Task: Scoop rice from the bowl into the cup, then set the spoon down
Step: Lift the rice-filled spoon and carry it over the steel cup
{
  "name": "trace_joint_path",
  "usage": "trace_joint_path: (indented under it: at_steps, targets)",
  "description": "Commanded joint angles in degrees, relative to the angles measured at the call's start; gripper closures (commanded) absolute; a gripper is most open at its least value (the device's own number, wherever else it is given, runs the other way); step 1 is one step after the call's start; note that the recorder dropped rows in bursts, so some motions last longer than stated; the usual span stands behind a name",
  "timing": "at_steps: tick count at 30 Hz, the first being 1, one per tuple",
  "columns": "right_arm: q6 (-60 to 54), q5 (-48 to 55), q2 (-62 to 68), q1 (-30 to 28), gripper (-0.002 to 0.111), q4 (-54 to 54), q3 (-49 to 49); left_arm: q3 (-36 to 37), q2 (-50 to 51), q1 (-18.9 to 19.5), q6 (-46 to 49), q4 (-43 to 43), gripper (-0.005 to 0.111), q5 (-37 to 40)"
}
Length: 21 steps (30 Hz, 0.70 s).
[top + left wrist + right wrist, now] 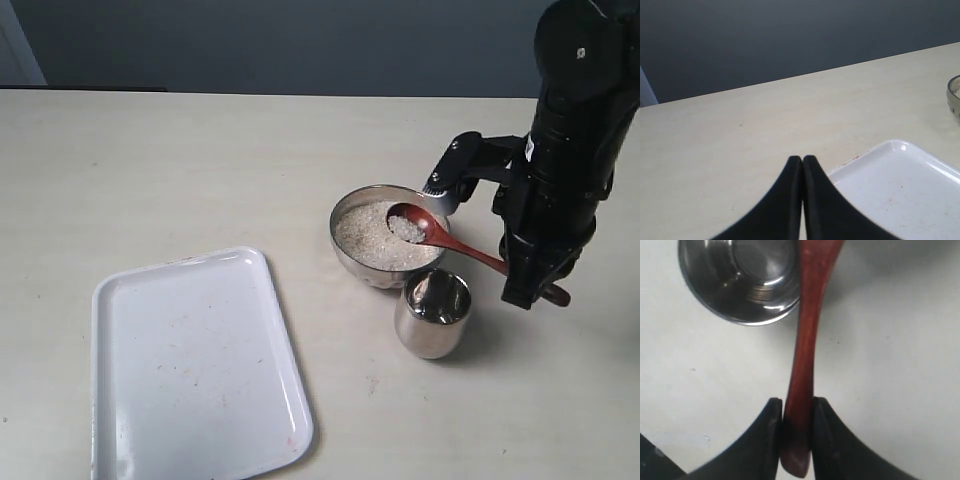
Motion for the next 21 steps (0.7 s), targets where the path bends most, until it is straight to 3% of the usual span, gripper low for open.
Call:
trace_joint_path:
  at_steps: [1, 21]
  targets:
    - [0.3, -0.2, -3.4, -0.4, 0.109, 0.7, 1.7, -0.1, -0.2, -0.3, -0.3, 0.0, 0.106, -0.8]
    - [5.4, -0.2, -11.0, -0.4, 0.109, -1.8, 14.2, -0.1, -0.2, -0.3, -0.3, 0.0, 0.106, -0.8]
